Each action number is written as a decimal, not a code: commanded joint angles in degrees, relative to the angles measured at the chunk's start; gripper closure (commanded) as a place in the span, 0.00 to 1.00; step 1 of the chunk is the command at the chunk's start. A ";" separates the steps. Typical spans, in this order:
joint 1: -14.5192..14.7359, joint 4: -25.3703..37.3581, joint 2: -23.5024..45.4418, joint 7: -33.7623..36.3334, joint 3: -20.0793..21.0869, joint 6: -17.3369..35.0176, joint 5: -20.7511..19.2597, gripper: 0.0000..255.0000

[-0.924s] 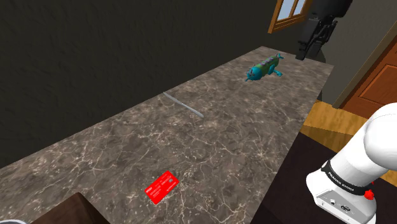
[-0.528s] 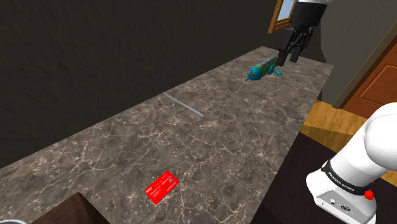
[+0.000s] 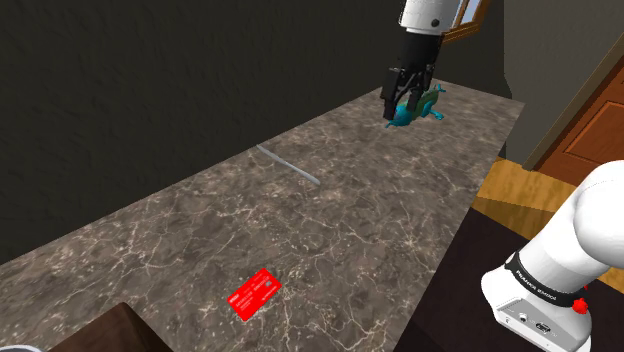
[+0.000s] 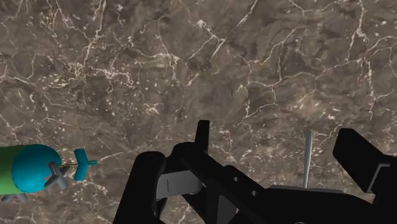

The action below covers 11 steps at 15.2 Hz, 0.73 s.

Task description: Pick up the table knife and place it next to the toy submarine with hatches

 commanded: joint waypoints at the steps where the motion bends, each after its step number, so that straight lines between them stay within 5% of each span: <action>1: 0.32 1.93 4.46 0.80 1.27 2.60 -0.24 0.00; 11: 2.18 14.45 25.84 5.52 6.04 10.89 -4.70 0.00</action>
